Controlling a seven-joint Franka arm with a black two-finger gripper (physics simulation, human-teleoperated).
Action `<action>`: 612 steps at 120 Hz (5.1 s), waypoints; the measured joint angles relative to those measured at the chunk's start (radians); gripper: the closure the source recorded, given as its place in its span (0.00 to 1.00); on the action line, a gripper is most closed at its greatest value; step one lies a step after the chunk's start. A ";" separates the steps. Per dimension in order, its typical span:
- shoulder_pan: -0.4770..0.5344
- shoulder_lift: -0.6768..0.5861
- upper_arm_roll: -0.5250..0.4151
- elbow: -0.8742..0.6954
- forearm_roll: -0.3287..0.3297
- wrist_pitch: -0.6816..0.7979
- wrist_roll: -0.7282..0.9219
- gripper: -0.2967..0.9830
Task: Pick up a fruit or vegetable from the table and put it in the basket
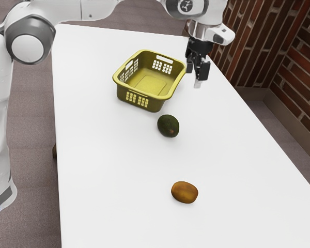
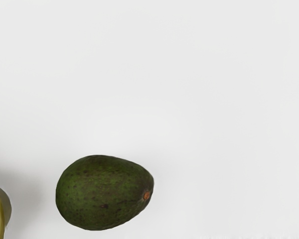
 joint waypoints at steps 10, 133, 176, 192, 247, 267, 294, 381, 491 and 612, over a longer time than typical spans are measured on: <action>-0.003 0.006 -0.008 0.002 -0.001 -0.001 0.001 0.24; -0.022 -0.022 -0.397 -0.354 -0.018 0.254 0.292 0.24; -0.013 -0.049 -0.398 -0.527 -0.045 0.445 0.330 0.24; -0.012 -0.049 -0.400 -0.562 -0.063 0.472 0.339 0.24; 0.012 -0.078 -0.382 -0.620 -0.071 0.499 0.358 0.24; 0.010 -0.074 -0.386 -0.625 -0.092 0.539 0.361 0.24; 0.005 -0.069 -0.385 -0.658 -0.127 0.632 0.364 0.24; -0.001 -0.002 -0.384 -0.704 -0.135 0.777 0.365 0.47; 0.009 -0.272 -0.023 -0.478 -0.006 0.331 0.246 0.56; 0.043 -0.212 0.407 -0.394 0.045 0.140 0.076 0.56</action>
